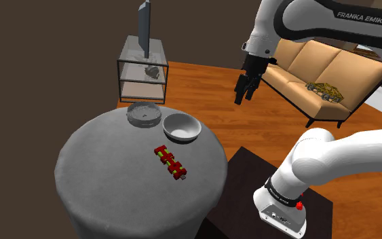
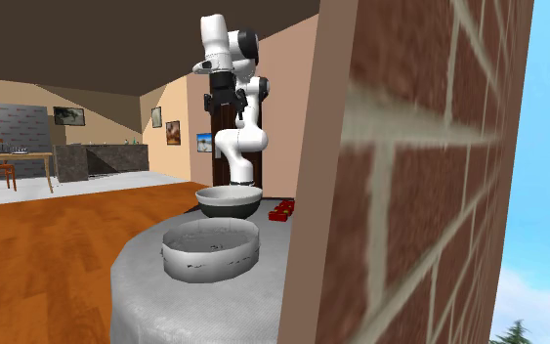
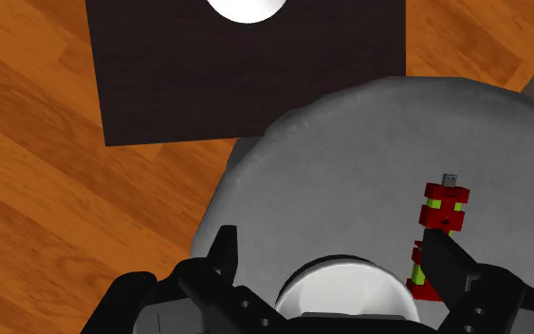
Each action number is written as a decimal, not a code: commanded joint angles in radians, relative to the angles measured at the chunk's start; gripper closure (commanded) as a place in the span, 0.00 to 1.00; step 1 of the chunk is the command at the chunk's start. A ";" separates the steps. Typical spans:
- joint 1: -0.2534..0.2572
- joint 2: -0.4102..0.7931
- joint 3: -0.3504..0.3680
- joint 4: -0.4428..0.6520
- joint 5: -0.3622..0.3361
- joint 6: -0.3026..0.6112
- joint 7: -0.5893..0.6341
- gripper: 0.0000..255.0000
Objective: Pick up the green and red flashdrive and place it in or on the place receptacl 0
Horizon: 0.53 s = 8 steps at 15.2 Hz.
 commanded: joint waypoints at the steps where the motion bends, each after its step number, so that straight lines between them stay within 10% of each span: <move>1: 0.000 0.000 0.000 0.000 0.000 0.000 0.000 0.00; 8: 0.043 0.090 0.128 -0.108 0.073 0.235 0.101 0.00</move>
